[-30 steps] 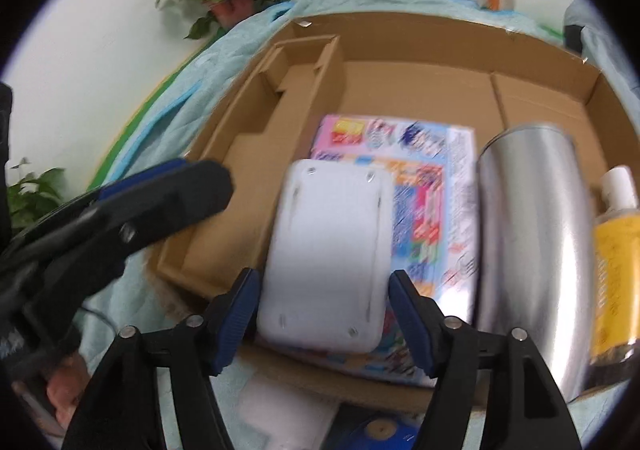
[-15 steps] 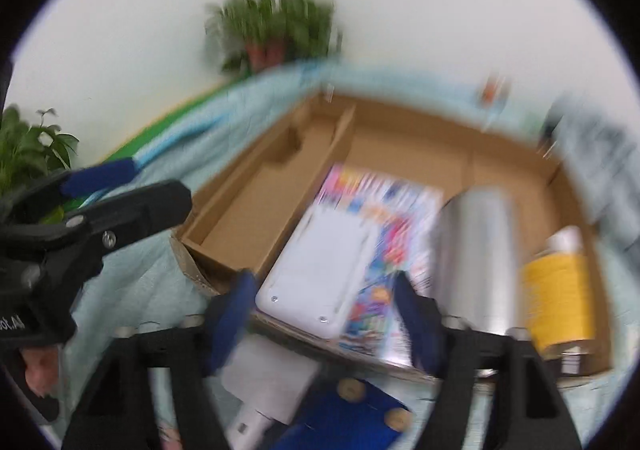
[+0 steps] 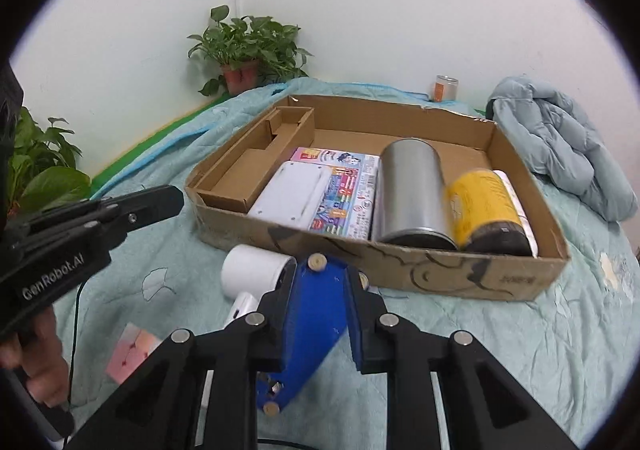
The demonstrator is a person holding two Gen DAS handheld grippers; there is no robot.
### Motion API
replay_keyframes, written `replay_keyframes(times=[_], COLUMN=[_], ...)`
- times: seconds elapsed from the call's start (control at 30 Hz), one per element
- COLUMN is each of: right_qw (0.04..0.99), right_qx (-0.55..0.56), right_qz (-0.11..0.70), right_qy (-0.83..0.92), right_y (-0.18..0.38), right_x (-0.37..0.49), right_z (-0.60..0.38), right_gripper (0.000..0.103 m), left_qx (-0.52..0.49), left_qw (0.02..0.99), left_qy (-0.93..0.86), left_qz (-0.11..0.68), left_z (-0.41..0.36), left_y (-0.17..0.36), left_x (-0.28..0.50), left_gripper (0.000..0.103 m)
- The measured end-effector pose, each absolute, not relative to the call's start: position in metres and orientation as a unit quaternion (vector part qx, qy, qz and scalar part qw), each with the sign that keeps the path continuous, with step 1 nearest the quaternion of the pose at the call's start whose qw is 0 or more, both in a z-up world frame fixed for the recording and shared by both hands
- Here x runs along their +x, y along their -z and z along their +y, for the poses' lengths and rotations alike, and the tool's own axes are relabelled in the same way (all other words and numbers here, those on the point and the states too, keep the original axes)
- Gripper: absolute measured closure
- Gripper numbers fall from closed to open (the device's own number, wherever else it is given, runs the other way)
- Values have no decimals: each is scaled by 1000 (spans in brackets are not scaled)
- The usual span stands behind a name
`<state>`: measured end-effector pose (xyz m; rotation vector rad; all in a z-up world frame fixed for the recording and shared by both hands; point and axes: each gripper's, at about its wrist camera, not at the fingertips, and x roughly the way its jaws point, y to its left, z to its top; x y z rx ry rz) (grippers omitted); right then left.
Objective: Organize rigid objects
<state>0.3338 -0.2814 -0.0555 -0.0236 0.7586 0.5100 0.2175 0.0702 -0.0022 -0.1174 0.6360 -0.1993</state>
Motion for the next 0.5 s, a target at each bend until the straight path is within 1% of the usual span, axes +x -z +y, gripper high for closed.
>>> replay_keyframes(times=[0.03, 0.07, 0.1, 0.13, 0.2, 0.3, 0.37, 0.5], right_qw=[897, 895, 893, 891, 881, 843, 826, 801], right_qx=[-7, 0, 8, 23, 55, 101, 108, 132], right_qz=[365, 364, 364, 363, 382, 448, 481, 509], right_qy=[-251, -259, -266, -271, -274, -280, -274, -287], right_y=[55, 56, 58, 60, 70, 100, 118, 133], right_x=[331, 328, 327, 324, 321, 326, 328, 336], right_z=[-284, -287, -290, -296, -307, -319, -317, -305], right_gripper=[68, 35, 10, 9, 9, 9, 9, 9], left_qx=[-53, -54, -65, -70, -64, -57, -60, -67], left_qw=[942, 942, 945, 946, 941, 940, 936, 930], left_qy=[89, 83, 83, 81, 85, 71, 69, 66], left_qz=[319, 321, 309, 306, 321, 329, 340, 355], left_z=[65, 64, 64, 63, 59, 57, 57, 55], left_y=[2, 2, 2, 4, 10, 23, 33, 49], left_x=[212, 211, 205, 199, 190, 177, 171, 156], left_gripper=[23, 0, 3, 1, 1, 1, 1, 1])
